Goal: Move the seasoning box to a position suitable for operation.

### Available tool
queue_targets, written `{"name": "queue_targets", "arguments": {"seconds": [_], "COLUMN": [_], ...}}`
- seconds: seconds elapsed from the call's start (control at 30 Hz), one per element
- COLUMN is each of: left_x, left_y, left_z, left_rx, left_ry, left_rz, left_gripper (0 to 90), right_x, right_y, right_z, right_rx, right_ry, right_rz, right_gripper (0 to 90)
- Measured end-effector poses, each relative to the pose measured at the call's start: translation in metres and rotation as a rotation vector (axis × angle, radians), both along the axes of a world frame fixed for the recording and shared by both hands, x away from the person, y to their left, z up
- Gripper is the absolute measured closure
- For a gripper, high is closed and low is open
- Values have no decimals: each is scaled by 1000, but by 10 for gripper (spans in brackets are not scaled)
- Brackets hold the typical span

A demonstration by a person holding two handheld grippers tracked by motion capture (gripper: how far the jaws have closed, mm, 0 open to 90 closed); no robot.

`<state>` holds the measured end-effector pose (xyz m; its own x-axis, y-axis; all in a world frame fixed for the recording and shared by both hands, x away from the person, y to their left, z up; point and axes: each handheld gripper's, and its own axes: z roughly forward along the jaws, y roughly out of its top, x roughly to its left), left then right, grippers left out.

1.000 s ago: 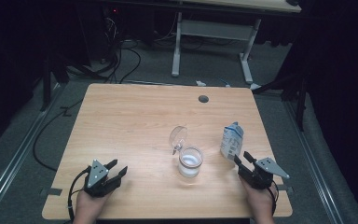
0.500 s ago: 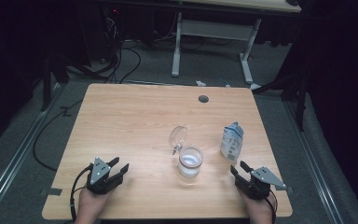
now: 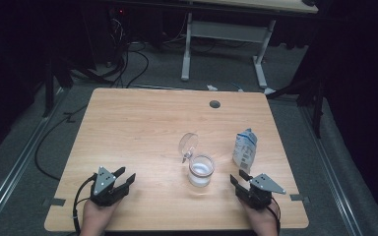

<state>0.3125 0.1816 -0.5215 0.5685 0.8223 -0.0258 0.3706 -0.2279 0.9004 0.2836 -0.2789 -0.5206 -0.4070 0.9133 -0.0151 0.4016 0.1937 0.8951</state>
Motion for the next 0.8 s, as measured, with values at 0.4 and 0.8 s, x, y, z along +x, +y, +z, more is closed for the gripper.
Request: {"name": "queue_targets", "arguments": {"seconds": [0.4, 0.8], "left_x": [-4, 8], "left_y": [-14, -47], "left_z": [3, 11], "left_rx": [-56, -86], "left_ry": [62, 67], "left_rz": [-7, -67], "left_gripper": [530, 600], "right_x": [16, 22], "right_y": [26, 44], "right_z": [2, 0], "right_rx": [-22, -36], "right_ry": [12, 12], "right_rz": [25, 68], "right_gripper": [683, 751]}}
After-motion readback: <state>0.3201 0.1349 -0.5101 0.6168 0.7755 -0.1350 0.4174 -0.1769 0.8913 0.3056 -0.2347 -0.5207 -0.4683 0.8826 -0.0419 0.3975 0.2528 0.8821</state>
